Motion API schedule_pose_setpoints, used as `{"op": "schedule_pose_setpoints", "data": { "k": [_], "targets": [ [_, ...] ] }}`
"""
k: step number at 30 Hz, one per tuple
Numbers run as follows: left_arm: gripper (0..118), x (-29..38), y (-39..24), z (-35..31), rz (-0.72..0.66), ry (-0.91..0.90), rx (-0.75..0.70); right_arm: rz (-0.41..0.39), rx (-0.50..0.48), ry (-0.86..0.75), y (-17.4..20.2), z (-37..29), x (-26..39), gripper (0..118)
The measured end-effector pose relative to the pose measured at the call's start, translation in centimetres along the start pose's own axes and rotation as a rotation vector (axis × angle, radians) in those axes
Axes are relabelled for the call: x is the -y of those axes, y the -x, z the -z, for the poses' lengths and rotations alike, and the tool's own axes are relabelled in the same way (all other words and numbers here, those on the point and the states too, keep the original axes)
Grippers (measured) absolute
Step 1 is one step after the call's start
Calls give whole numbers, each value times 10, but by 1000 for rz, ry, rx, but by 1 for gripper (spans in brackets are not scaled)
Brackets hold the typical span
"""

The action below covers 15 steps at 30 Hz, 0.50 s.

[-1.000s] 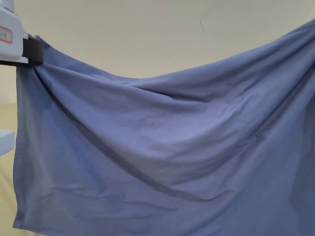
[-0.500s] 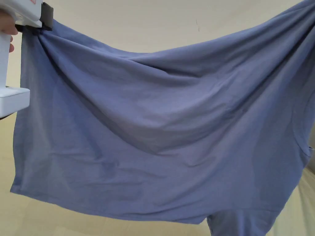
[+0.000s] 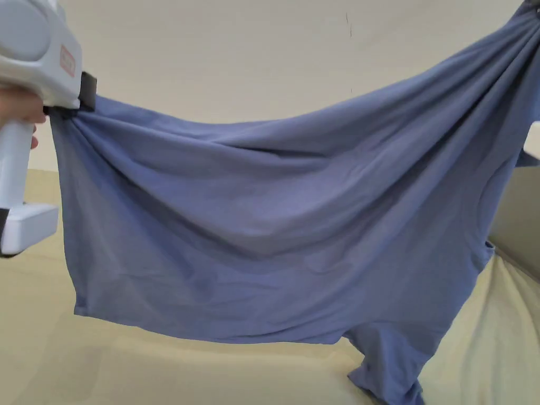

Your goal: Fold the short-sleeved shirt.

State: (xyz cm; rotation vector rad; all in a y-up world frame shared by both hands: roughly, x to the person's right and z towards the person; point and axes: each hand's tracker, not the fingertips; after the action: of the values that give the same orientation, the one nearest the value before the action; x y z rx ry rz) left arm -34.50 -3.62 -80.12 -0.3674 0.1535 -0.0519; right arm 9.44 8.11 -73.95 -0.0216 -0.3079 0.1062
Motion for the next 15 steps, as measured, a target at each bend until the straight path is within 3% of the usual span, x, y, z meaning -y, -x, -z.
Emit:
{"op": "schedule_pose_setpoints", "data": {
  "k": [5,10,15],
  "targets": [
    [12,58,9,-2,2,87,40,12,-101,117,-14,-19,60,5],
    [12,115,18,-13,-35,177,62,-55,-132,184,-14,-56,101,5],
    [12,168,16,-35,-2,262,92,-48,-181,253,-22,-101,140,5]
  ]
}}
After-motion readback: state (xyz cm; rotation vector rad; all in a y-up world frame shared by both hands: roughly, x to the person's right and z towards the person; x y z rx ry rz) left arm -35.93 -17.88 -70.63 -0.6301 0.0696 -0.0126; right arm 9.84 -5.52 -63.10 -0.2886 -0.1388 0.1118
